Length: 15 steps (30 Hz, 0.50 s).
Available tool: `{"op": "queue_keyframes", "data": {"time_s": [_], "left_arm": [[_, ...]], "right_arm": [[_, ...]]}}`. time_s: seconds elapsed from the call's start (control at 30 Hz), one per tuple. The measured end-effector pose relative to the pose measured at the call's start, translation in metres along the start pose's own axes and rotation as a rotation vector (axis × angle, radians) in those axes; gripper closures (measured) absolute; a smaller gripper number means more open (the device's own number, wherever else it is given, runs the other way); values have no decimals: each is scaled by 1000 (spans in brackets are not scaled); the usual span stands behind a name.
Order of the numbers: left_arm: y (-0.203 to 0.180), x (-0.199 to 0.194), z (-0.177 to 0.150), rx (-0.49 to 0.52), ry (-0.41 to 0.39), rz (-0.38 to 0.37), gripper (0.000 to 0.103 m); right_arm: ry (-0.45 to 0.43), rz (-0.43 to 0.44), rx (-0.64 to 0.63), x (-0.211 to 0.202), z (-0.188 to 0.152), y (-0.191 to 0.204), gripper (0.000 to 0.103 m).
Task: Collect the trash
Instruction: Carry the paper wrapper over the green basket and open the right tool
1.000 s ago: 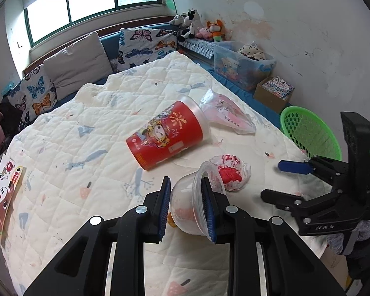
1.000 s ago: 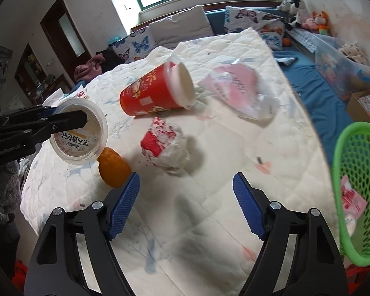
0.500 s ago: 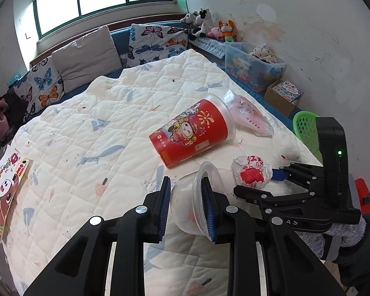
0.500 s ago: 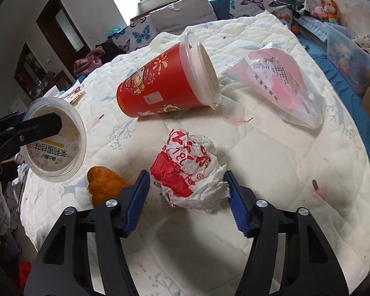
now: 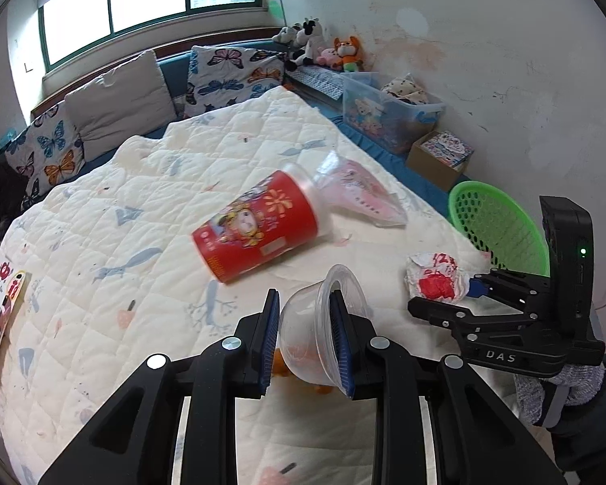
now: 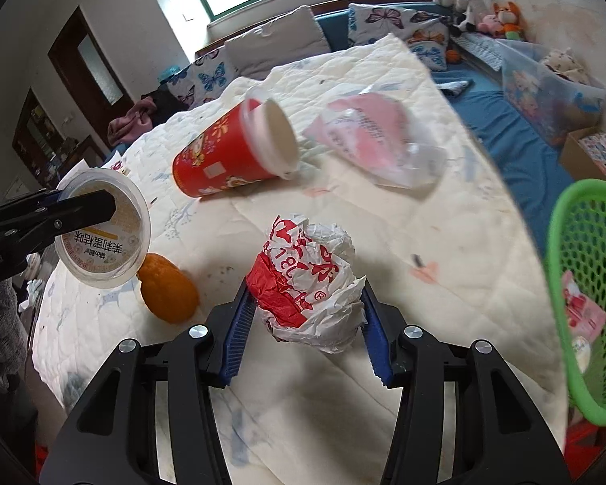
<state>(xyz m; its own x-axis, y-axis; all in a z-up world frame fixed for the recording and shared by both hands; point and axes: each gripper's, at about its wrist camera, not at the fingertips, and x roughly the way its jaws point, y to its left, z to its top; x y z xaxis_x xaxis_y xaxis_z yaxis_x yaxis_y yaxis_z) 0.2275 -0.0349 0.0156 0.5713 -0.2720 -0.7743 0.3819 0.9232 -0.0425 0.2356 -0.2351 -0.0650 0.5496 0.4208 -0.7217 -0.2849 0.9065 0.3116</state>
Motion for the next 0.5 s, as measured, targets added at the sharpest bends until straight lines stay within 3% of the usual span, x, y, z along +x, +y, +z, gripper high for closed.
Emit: {"op": "queue_keyframes", "data": {"time_s": [0.5], "left_arm": [[-93, 20, 25, 93, -3, -133, 78]], "right_arm": [[-69, -193, 104, -86, -35, -98, 52]]}}
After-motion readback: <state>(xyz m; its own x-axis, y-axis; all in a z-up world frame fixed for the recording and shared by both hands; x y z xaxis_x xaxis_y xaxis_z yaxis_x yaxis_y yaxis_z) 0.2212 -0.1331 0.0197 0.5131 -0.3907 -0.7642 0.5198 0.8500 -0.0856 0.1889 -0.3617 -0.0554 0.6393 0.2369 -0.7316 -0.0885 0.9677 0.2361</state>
